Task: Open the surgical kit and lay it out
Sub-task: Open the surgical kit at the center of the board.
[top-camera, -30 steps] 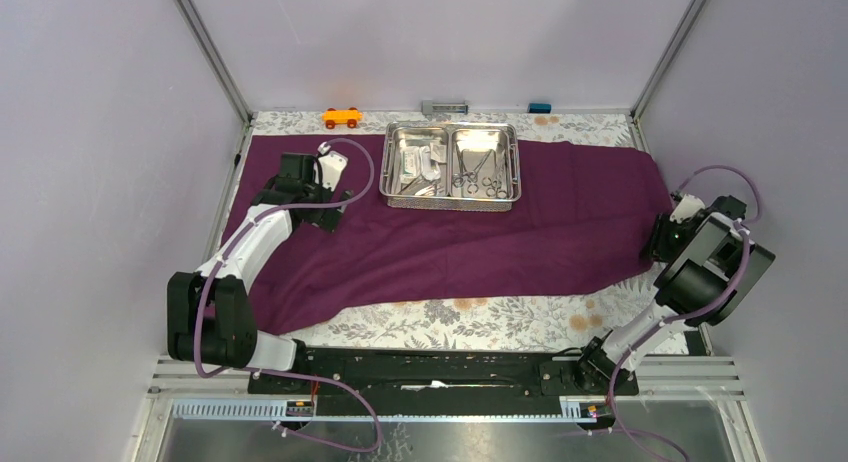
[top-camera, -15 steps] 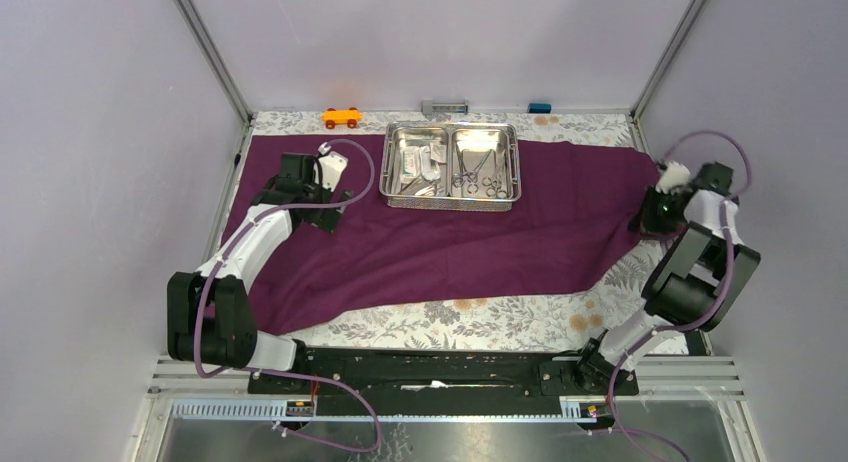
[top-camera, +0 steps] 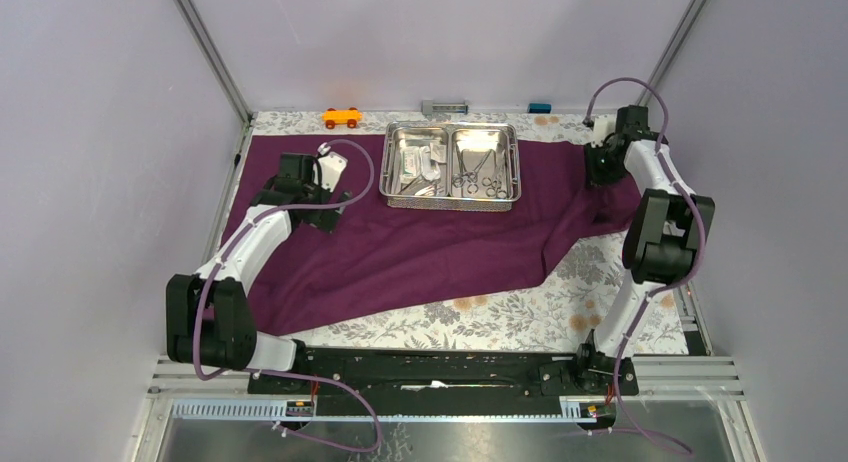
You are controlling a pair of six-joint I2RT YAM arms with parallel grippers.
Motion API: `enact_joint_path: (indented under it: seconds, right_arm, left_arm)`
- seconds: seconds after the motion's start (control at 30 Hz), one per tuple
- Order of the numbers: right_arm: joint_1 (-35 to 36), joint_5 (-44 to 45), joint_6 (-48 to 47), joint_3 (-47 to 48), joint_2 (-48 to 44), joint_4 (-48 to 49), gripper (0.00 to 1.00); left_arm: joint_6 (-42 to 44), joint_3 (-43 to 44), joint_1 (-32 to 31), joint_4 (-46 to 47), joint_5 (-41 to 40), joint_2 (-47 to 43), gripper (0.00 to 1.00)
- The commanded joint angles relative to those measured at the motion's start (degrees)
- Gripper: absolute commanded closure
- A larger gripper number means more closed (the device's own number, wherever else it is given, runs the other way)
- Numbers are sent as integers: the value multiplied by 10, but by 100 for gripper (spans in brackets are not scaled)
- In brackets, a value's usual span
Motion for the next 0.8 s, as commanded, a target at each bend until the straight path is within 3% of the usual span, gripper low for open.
enact_joint_path:
  seconds: [0.0,0.23,0.3,0.57,0.77]
  right_arm:
    - [-3,-40,17,52,40,-33,70]
    - [-3,-81,34,43,13,-13,30]
    - [-3,-73,36,24,-8,0,24]
    - [-6,-10,51,-40,-70,31,21]
    - [-22,-33,91,-68,-51,58,22]
  left_arm:
    - [4,18,-2,9,-13,-28,1]
    - [2,19,-2,10,-13,-23,1]
    - [1,17,-2,12,-13,-22,1]
    - [3,6,-2,28,-2,-19,1]
    - [4,1,-2,32,6,-23,1]
